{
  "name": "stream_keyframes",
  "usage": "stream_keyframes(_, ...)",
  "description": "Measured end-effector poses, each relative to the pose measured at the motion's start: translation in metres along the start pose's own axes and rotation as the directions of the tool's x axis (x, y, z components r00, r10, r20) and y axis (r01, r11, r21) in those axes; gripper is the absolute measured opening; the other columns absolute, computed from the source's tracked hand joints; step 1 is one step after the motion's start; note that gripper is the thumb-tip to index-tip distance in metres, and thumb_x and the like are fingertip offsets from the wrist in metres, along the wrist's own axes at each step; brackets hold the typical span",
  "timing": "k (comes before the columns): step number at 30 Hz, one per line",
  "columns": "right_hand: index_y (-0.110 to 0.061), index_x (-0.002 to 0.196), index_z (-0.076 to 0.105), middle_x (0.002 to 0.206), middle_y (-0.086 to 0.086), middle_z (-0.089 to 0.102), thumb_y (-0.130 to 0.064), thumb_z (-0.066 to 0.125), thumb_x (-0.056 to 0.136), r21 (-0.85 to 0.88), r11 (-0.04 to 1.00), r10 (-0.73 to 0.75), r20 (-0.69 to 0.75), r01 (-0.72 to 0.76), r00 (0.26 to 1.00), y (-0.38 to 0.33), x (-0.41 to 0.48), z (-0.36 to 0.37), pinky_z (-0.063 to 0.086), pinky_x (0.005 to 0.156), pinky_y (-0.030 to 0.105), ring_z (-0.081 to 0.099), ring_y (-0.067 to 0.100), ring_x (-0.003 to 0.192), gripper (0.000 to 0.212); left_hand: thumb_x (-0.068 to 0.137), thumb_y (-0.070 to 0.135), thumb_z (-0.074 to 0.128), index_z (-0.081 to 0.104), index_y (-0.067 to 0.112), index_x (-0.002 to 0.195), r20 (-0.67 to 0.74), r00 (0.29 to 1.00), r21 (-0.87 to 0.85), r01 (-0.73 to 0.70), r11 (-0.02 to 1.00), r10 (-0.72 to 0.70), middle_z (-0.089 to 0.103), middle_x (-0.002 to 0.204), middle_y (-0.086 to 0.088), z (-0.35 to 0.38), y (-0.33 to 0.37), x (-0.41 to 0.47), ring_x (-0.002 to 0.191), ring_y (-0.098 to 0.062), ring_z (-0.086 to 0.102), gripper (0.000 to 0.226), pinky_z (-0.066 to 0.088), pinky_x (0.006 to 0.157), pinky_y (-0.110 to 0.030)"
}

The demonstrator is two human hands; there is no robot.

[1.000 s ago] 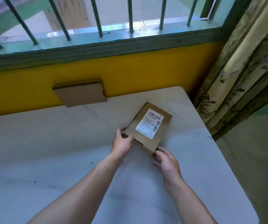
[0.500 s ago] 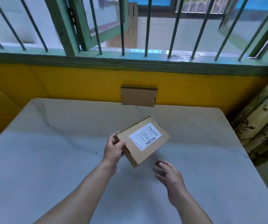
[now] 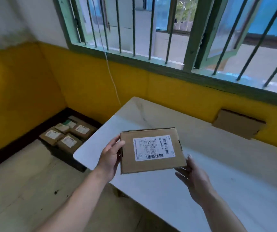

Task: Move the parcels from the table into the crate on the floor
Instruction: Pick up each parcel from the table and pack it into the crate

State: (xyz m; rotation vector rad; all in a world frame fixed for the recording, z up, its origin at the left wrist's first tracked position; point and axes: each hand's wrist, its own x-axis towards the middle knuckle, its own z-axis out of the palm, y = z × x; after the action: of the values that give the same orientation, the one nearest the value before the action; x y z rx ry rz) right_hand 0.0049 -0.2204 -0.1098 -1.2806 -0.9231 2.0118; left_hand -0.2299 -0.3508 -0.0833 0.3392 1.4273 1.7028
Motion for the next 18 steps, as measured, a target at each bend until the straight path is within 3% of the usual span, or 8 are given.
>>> stream_keyframes(7,-0.027,0.094,0.075,0.092,-0.003,0.074,-0.034,0.049,0.099,-0.104,0.994,0.003,0.314,0.032,0.949,0.013,0.024,0.114,0.049,0.076,0.034,0.067,0.01,0.073,0.028,0.087,0.035,0.067,0.066,0.034,0.124,-0.204,0.978,-0.166,-0.081,0.983,0.046,0.072,0.115,-0.013,-0.097,0.034,-0.003,0.104,-0.033,0.069,0.036,0.056,0.08,-0.045)
stream_keyframes(12,-0.034,0.1,0.077,0.108,-0.001,0.072,-0.036,0.044,0.098,-0.117,0.991,0.006,0.489,0.059,0.872,0.025,0.051,0.186,0.048,0.077,0.033,0.066,0.007,0.081,0.033,0.081,0.047,0.068,0.059,0.037,0.131,-0.212,0.974,-0.191,-0.122,0.974,0.081,0.067,0.128,-0.011,-0.149,0.066,0.017,0.115,-0.038,0.063,0.052,0.053,0.082,-0.047)
stream_keyframes(15,-0.03,0.101,0.077,0.11,0.0,0.072,-0.032,0.041,0.098,-0.099,0.992,-0.008,0.545,0.074,0.839,0.028,0.075,0.227,0.046,0.081,0.035,0.065,0.008,0.083,0.035,0.08,0.048,0.068,0.057,0.038,0.133,-0.236,0.967,-0.186,-0.144,0.972,0.098,0.064,0.132,-0.012,-0.174,0.087,0.037,0.122,-0.041,0.058,0.055,0.048,0.09,-0.056)
stream_keyframes(18,-0.027,0.105,0.076,0.112,0.002,0.071,-0.031,0.04,0.098,-0.086,0.994,-0.001,0.597,0.066,0.802,0.034,0.098,0.269,0.046,0.084,0.036,0.064,0.009,0.088,0.037,0.082,0.048,0.067,0.057,0.038,0.133,-0.254,0.964,-0.19,-0.132,0.973,0.081,0.063,0.133,-0.012,-0.202,0.103,0.059,0.122,-0.041,0.058,0.053,0.05,0.087,-0.056)
